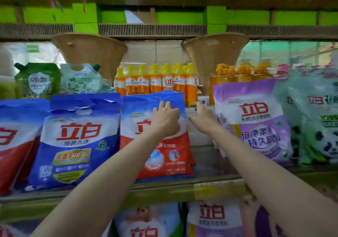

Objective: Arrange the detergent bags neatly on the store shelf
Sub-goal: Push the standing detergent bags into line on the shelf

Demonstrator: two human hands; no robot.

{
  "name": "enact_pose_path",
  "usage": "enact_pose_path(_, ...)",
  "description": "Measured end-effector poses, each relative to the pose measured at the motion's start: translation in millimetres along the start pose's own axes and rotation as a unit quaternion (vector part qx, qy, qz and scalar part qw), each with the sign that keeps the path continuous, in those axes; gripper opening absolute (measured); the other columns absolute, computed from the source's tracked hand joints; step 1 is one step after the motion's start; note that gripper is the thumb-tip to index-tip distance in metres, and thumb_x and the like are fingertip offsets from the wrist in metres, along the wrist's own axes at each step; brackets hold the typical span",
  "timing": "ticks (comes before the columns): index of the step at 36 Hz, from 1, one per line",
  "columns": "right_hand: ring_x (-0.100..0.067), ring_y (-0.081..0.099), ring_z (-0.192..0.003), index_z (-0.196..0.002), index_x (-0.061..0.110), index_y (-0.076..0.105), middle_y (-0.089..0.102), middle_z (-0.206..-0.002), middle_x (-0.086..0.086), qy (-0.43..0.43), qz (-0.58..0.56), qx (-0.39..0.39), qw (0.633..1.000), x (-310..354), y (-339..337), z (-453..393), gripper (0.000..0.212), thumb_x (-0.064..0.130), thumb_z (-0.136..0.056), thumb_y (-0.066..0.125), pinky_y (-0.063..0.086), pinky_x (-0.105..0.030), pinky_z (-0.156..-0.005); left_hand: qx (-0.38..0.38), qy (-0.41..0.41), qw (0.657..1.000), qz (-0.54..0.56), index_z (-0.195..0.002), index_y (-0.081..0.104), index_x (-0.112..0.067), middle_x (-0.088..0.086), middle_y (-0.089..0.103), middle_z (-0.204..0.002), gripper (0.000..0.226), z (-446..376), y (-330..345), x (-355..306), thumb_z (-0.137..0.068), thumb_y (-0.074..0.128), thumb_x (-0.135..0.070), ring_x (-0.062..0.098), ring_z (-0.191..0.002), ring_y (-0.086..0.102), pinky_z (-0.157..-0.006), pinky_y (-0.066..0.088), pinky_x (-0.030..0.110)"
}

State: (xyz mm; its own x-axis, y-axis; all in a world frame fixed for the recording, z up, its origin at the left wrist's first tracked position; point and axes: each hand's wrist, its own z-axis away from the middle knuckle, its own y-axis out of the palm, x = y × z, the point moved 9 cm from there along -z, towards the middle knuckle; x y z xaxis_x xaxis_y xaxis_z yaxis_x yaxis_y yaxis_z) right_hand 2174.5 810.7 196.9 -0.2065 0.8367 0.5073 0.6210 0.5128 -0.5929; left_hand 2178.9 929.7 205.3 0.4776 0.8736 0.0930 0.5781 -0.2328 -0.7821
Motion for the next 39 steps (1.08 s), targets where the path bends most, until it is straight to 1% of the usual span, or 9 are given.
enact_pose_path(7, -0.028, 0.054, -0.105, -0.117, 0.003, 0.050, 0.055, -0.117, -0.014, -0.051, 0.011, -0.008, 0.999, -22, -62, 31, 0.033, 0.010, -0.085, 0.056, 0.045, -0.043, -0.093, -0.024, -0.015, 0.998, 0.048, -0.112, 0.060, -0.015, 0.011, 0.048, -0.120, 0.028, 7, -10, -63, -0.086, 0.056, -0.025, 0.029, -0.117, 0.042, -0.094, 0.038, 0.039)
enact_pose_path(12, -0.018, 0.051, -0.090, -0.116, 0.002, 0.053, 0.057, -0.115, -0.013, -0.068, 0.010, -0.007, 0.998, -51, -105, 51, 0.030, 0.002, -0.086, 0.052, 0.037, -0.023, -0.076, -0.011, -0.044, 0.994, 0.104, -0.118, 0.057, -0.014, 0.014, 0.048, -0.125, 0.034, 12, -2, -100, -0.086, 0.058, -0.026, 0.031, -0.122, 0.042, -0.099, 0.039, 0.038)
enact_pose_path(19, -0.029, 0.052, -0.108, -0.116, 0.005, 0.053, 0.051, -0.119, -0.014, 0.008, 0.040, -0.045, 0.998, -115, -154, 66, 0.030, 0.013, -0.087, 0.055, 0.043, -0.037, -0.093, 0.021, -0.075, 0.982, 0.172, -0.130, 0.039, -0.005, 0.020, 0.044, -0.132, 0.052, 19, 13, -141, -0.088, 0.056, -0.029, 0.037, -0.122, 0.046, -0.094, 0.042, 0.042)
enact_pose_path(23, -0.028, 0.038, -0.122, -0.130, 0.005, 0.039, 0.034, -0.133, -0.014, 0.078, 0.024, -0.067, 0.994, -154, -171, 78, 0.046, 0.017, -0.089, 0.056, 0.034, -0.037, -0.103, 0.064, -0.111, 0.969, 0.211, -0.135, 0.035, -0.004, 0.020, 0.043, -0.135, 0.061, 19, 32, -144, -0.090, 0.055, -0.040, 0.037, -0.124, 0.045, -0.098, 0.042, 0.044)
enact_pose_path(26, -0.031, 0.031, -0.133, -0.141, 0.002, 0.025, 0.030, -0.144, -0.015, 0.132, -0.013, -0.031, 0.991, -186, -166, 82, 0.068, 0.030, -0.089, 0.059, 0.029, -0.040, -0.110, 0.082, -0.140, 0.957, 0.241, -0.138, 0.032, -0.003, 0.020, 0.042, -0.139, 0.073, 17, 45, -143, -0.087, 0.057, -0.048, 0.035, -0.127, 0.044, -0.100, 0.040, 0.042)
enact_pose_path(29, -0.030, 0.040, -0.132, -0.145, 0.005, 0.021, 0.036, -0.147, -0.013, 0.184, -0.137, 0.034, 0.973, -208, -150, 83, 0.081, 0.043, -0.086, 0.060, 0.032, -0.047, -0.111, 0.088, -0.183, 0.925, 0.321, -0.139, 0.033, -0.003, 0.017, 0.045, -0.139, 0.074, 16, 55, -142, -0.087, 0.058, -0.049, 0.031, -0.125, 0.047, -0.101, 0.043, 0.042)
enact_pose_path(33, -0.030, 0.048, -0.125, -0.140, 0.009, 0.033, 0.046, -0.140, -0.011, 0.188, -0.208, 0.052, 0.959, -217, -140, 75, 0.068, 0.050, -0.089, 0.051, 0.036, -0.043, -0.104, 0.059, -0.181, 0.891, 0.413, -0.134, 0.040, -0.002, 0.013, 0.051, -0.134, 0.060, 1, 54, -145, -0.093, 0.050, -0.044, 0.028, -0.120, 0.052, -0.097, 0.045, 0.038)
enact_pose_path(36, -0.027, 0.049, -0.124, -0.141, 0.012, 0.034, 0.047, -0.141, -0.007, 0.167, -0.286, 0.027, 0.943, -213, -142, 64, 0.076, 0.059, -0.083, 0.047, 0.036, -0.042, -0.107, 0.016, -0.200, 0.815, 0.544, -0.131, 0.042, -0.006, 0.008, 0.056, -0.126, 0.046, -13, 48, -145, -0.097, 0.046, -0.037, 0.023, -0.110, 0.058, -0.082, 0.050, 0.032)
enact_pose_path(39, -0.020, 0.051, -0.112, -0.141, 0.013, 0.036, 0.051, -0.130, -0.001, 0.150, -0.345, 0.002, 0.927, -206, -145, 51, 0.063, 0.051, -0.091, 0.044, 0.038, -0.033, -0.099, -0.015, -0.230, 0.751, 0.618, -0.117, 0.048, -0.009, 0.009, 0.059, -0.111, 0.030, -23, 47, -144, -0.098, 0.046, -0.032, 0.021, -0.097, 0.061, -0.072, 0.051, 0.031)
